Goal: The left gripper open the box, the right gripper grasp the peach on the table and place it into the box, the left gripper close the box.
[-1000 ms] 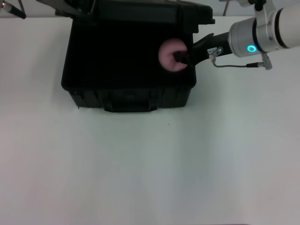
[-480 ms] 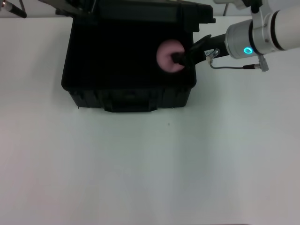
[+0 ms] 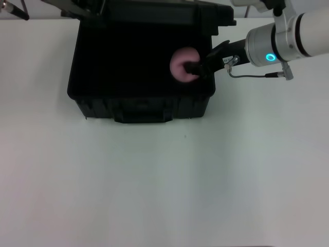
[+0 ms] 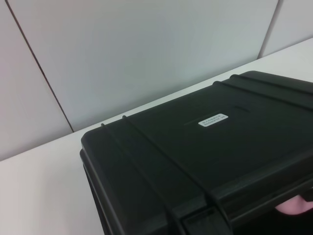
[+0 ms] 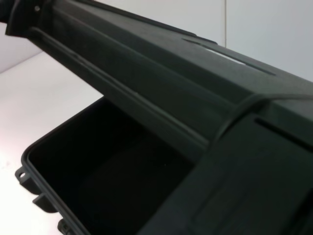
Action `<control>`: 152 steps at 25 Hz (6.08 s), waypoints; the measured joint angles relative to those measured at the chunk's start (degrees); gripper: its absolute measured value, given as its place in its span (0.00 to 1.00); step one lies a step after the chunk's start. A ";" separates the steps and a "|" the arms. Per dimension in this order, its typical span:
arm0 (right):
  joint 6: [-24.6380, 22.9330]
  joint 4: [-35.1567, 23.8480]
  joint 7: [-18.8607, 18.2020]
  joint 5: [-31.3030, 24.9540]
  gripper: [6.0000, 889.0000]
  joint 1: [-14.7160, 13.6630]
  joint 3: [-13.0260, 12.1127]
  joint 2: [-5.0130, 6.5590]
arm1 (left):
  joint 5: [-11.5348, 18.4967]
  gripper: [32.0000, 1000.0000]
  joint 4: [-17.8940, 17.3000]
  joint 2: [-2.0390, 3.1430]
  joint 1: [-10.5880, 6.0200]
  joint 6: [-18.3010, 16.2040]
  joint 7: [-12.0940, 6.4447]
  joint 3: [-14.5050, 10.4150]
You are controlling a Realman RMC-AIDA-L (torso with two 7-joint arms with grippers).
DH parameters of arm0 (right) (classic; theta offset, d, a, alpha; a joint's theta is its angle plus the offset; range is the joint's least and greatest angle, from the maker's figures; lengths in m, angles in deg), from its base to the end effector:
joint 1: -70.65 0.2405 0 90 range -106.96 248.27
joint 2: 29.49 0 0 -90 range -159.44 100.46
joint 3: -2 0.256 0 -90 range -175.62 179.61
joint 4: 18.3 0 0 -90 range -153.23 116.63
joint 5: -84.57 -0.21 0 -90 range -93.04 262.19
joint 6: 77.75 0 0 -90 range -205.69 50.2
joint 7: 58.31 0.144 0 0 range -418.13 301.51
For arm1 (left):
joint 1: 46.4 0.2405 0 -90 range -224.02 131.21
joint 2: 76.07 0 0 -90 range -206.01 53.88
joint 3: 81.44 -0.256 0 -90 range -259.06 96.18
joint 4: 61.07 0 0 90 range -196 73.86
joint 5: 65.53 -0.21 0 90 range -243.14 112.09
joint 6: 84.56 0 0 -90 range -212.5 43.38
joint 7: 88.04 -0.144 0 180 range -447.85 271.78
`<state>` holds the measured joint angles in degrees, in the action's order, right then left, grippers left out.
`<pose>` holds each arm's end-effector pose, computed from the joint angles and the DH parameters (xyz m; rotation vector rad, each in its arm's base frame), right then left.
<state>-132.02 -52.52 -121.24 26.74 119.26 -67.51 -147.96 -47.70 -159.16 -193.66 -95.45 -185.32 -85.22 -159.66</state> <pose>0.1878 0.4269 -0.0606 -2.6118 0.8451 0.0940 -0.0560 0.3771 0.0708 -2.1321 -1.0469 0.2365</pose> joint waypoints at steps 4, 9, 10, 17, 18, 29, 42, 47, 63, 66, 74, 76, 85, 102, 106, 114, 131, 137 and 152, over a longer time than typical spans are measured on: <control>-0.69 -0.62 -0.08 0.00 0.19 0.00 -0.92 0.04 | 0.00 0.37 0.05 0.00 0.08 -0.03 -0.03 0.00; -1.55 -0.74 -0.39 0.00 0.36 0.14 -0.98 0.10 | 0.00 0.37 0.10 0.00 0.14 -0.05 -0.08 0.00; -1.57 -0.75 -0.41 0.00 0.39 0.19 -0.98 0.12 | 0.00 0.37 0.10 0.00 0.17 -0.05 -0.09 0.00; -1.62 -0.76 -0.39 0.01 0.56 0.39 -0.91 0.16 | -0.10 0.37 0.10 -0.01 0.34 -0.05 -0.09 0.00; -1.62 -0.76 -0.39 0.01 0.64 0.40 -0.89 0.18 | -0.14 0.37 0.10 -0.01 0.36 -0.05 -0.09 0.00; -3.74 -0.81 0.39 0.14 0.99 0.45 -0.42 0.44 | -0.24 0.38 -0.01 0.00 0.50 -0.05 -0.21 0.00; -11.18 -5.34 6.71 0.63 0.99 0.29 -0.69 2.95 | -0.26 0.38 -0.09 0.00 0.60 -0.14 -0.41 0.00; -14.40 -6.61 9.47 1.40 0.99 0.49 -0.76 4.75 | -0.26 0.38 -0.09 0.00 0.64 -0.14 -0.46 0.00; -28.42 -17.32 19.62 13.20 0.99 0.31 -0.22 6.39 | -0.25 0.38 -0.09 0.00 0.88 -0.22 -0.54 0.00; -31.39 -18.62 21.14 16.14 0.99 0.46 -0.20 6.56 | -0.25 0.38 -0.07 0.00 0.89 -0.22 -0.55 0.00; -37.17 -19.89 23.32 30.89 0.99 1.37 -0.54 5.59 | -0.26 0.38 0.16 0.00 0.89 -0.23 -0.62 -0.01; -37.58 -19.93 23.42 34.67 0.99 1.49 -0.60 4.32 | -0.25 0.38 0.18 0.00 0.89 -0.23 -0.65 -0.07; -38.03 -20.40 23.92 41.46 0.99 1.49 -0.14 1.47 | -0.26 0.38 0.28 0.00 0.89 -0.23 -0.69 -0.19; -37.77 -21.76 23.98 41.52 0.99 1.46 1.31 1.40 | -0.21 0.38 0.27 0.05 1.16 -0.74 -0.88 -0.18; -37.74 -21.76 23.99 41.54 0.99 1.48 1.31 1.40 | -0.21 0.38 0.27 0.08 1.03 -0.86 -0.97 -0.18; -37.65 -21.76 24.00 41.57 0.99 1.51 1.31 1.46 | -0.26 0.38 0.36 0.03 1.03 -0.92 -1.43 -0.18; -37.57 -21.76 24.00 41.58 0.99 1.85 1.30 1.67 | -0.28 0.87 0.44 0.00 1.24 -0.95 -1.47 -0.17; -37.66 -21.76 24.00 41.58 0.99 1.85 1.31 1.67 | -0.24 0.90 0.45 0.00 1.24 -1.00 -1.58 -0.17; -37.74 -21.76 24.02 41.58 0.99 1.93 1.31 1.58 | -0.29 0.91 0.45 0.00 1.24 -1.11 -1.87 -0.87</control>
<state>-169.77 -74.29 -97.22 68.32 121.18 -66.21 -146.39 -47.98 -158.71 -193.66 -94.21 -186.43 -87.09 -160.54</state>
